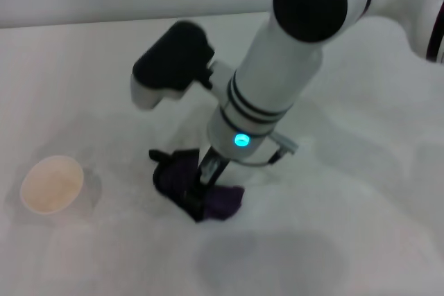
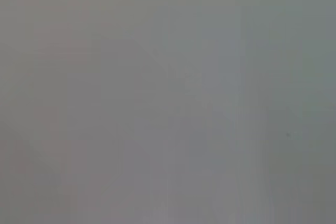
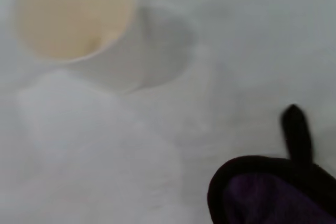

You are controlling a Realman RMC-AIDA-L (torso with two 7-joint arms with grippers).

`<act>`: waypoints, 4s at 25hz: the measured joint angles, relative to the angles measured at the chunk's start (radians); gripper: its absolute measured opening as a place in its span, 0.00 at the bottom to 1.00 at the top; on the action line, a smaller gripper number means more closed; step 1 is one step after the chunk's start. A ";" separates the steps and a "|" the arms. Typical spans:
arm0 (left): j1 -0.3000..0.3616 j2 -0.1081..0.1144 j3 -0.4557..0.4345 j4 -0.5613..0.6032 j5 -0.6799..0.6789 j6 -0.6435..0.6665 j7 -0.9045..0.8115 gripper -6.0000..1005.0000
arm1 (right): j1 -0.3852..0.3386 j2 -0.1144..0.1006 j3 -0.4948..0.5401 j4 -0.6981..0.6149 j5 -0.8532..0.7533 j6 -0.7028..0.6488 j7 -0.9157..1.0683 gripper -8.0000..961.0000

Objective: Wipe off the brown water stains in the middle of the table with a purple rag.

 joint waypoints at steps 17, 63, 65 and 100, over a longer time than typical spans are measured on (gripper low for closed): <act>-0.004 0.002 -0.012 0.001 -0.014 -0.002 0.001 0.88 | -0.131 -0.009 0.230 -0.096 -0.198 0.106 -0.035 0.12; -0.046 -0.006 -0.008 -0.007 -0.017 -0.030 -0.005 0.88 | -0.347 -0.021 0.979 -0.285 -0.659 0.303 -0.296 0.56; -0.046 -0.006 -0.008 -0.009 -0.017 -0.030 -0.005 0.88 | -0.367 -0.021 1.057 -0.281 -0.642 0.252 -0.347 0.56; -0.083 -0.021 -0.012 -0.170 -0.116 -0.001 0.067 0.88 | -0.713 -0.029 1.569 0.547 1.001 0.075 -2.287 0.56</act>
